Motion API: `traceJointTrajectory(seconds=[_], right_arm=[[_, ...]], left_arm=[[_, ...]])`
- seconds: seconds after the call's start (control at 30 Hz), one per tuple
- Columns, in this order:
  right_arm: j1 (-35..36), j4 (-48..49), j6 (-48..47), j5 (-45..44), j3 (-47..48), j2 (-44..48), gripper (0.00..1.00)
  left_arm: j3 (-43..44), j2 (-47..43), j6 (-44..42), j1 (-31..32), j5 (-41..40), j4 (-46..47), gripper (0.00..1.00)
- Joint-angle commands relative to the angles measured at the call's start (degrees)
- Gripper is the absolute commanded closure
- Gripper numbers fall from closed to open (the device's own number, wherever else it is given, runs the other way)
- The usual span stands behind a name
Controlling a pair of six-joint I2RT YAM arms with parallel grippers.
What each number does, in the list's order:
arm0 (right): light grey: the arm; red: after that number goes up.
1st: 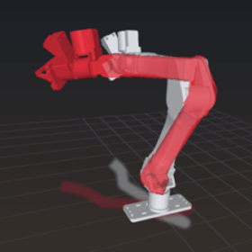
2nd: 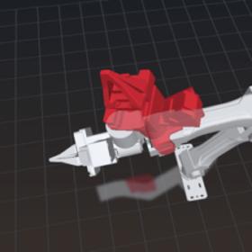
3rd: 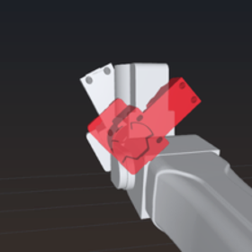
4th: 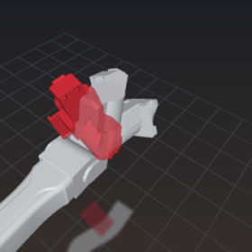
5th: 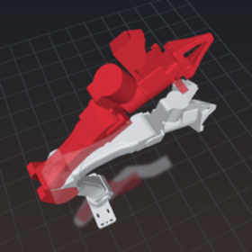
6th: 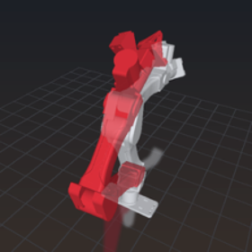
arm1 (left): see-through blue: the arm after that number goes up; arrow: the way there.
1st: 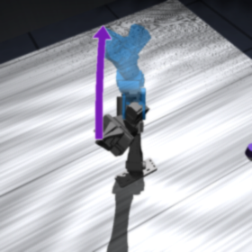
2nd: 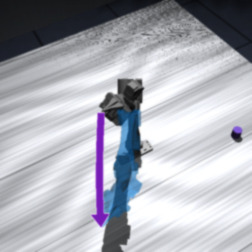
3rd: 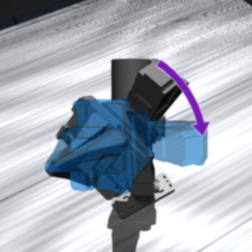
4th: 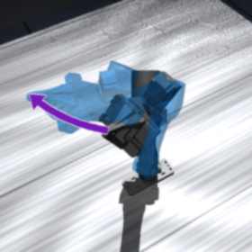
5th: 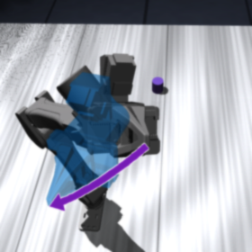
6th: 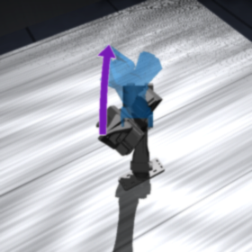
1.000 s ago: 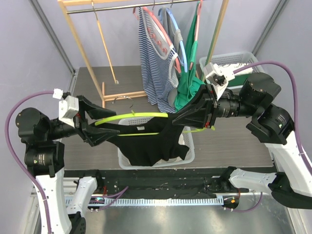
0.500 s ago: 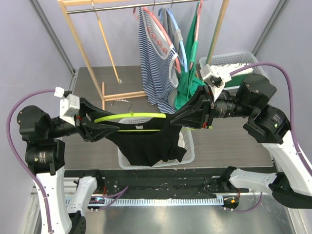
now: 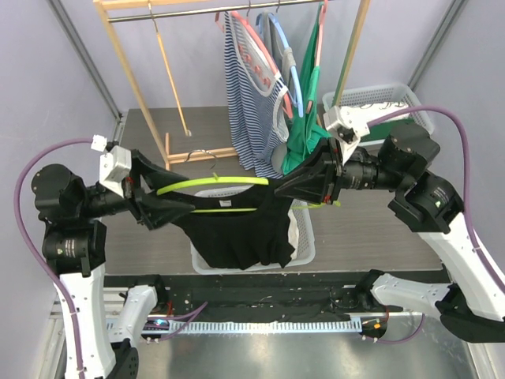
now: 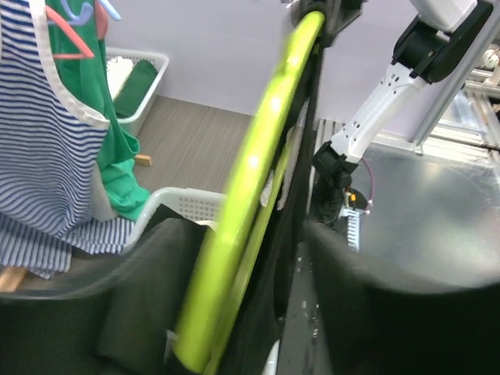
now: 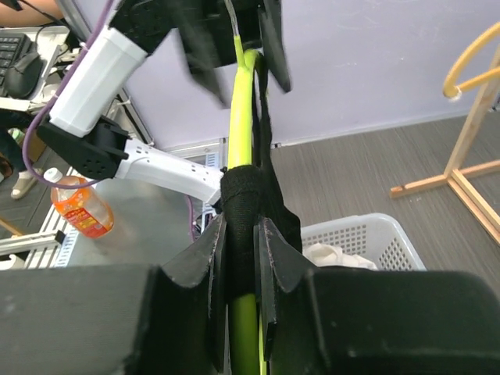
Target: Remove the tank top from the hanger
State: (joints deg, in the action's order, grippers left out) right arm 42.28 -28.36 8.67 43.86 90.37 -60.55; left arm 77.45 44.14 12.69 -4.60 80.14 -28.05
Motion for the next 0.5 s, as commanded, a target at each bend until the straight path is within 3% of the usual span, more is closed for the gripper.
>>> traceJointTrajectory(seconds=[0.0,0.03,0.1,0.17,0.2,0.23,0.33,0.47], right_arm=[[-4.05,1.82,0.39,1.58,0.16,-3.17,0.99],[-4.14,1.64,0.21,0.8,0.16,-2.91,0.99],[-4.92,0.68,-0.23,0.35,0.16,-2.03,0.99],[-5.37,-0.11,-0.49,0.96,0.25,-1.32,0.99],[-5.63,-0.73,-0.49,1.4,0.25,-0.89,0.99],[-5.72,-1.25,-0.58,2.02,0.51,-0.88,0.99],[-5.89,-3.45,-1.19,4.31,2.18,-1.41,0.99],[-5.81,-5.12,-2.07,9.3,3.32,-1.76,0.99]], left_arm=[[1.91,-2.04,-4.48,0.29,-1.81,-1.82,0.19],[2.09,-2.48,-6.08,0.29,-2.78,-2.7,0.11],[4.53,-3.01,-11.25,0.21,-5.33,-8.9,0.07],[6.74,-2.31,-21.71,0.21,-7.62,-15.07,0.04],[7.88,-1.96,-24.96,0.29,-7.8,-21.8,0.04],[9.54,-1.6,-32.82,0.29,-7.46,-25.52,0.07],[10.79,0.33,-42.44,0.29,-7.54,-35.56,0.21],[10.79,2.53,-47.48,0.29,-8.24,-40.59,0.24]])
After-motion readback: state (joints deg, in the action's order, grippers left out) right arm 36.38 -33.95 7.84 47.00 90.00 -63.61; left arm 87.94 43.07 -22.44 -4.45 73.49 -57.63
